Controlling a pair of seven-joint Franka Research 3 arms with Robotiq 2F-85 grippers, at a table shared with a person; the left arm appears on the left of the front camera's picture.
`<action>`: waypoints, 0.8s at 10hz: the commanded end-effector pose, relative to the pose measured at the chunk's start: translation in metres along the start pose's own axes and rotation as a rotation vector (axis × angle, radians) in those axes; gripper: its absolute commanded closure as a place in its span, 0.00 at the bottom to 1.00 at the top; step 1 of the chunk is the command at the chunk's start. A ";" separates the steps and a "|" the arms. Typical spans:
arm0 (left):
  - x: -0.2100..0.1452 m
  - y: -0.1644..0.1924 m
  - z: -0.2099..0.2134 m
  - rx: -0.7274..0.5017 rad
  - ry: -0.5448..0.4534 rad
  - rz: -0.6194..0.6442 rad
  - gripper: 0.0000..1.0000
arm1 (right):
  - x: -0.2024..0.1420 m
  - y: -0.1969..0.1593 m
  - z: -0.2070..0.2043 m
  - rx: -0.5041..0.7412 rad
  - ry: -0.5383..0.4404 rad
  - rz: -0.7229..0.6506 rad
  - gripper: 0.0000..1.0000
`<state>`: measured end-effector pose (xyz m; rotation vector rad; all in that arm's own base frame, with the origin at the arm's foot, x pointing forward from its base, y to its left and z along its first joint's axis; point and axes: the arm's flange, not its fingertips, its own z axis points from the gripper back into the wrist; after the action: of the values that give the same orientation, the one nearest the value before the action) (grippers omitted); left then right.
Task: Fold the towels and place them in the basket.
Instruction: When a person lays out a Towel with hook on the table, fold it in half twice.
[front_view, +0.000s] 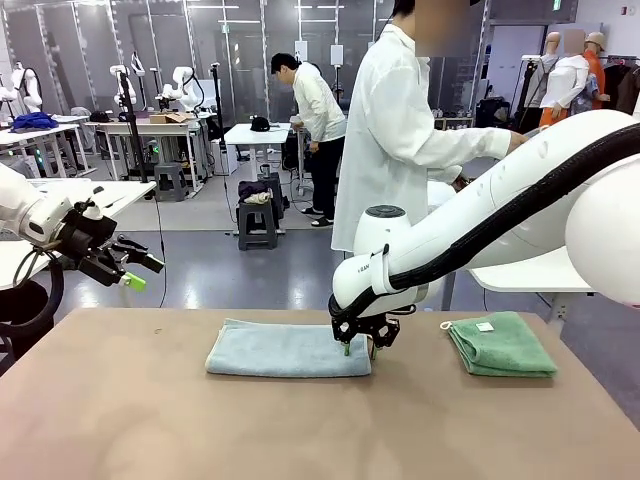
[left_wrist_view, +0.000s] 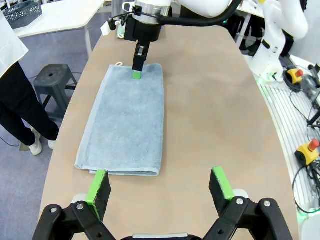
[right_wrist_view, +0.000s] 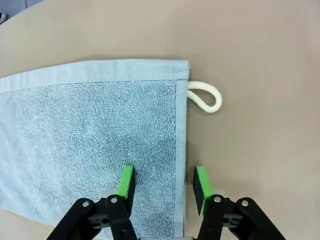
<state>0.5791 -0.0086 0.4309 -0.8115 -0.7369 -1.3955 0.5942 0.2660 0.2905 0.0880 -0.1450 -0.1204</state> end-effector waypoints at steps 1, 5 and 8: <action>0.000 -0.003 -0.001 -0.002 -0.001 0.001 0.00 | 0.006 -0.001 -0.007 0.008 -0.017 0.020 0.45; 0.000 -0.003 -0.001 -0.002 -0.001 0.001 0.00 | 0.007 -0.001 -0.009 -0.012 -0.008 0.009 0.85; 0.000 -0.003 -0.001 -0.002 -0.001 0.001 0.00 | 0.007 -0.001 -0.010 -0.045 -0.013 -0.001 1.00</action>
<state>0.5791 -0.0086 0.4309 -0.8115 -0.7369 -1.3955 0.5984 0.2663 0.2931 0.0880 -0.1543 -0.1096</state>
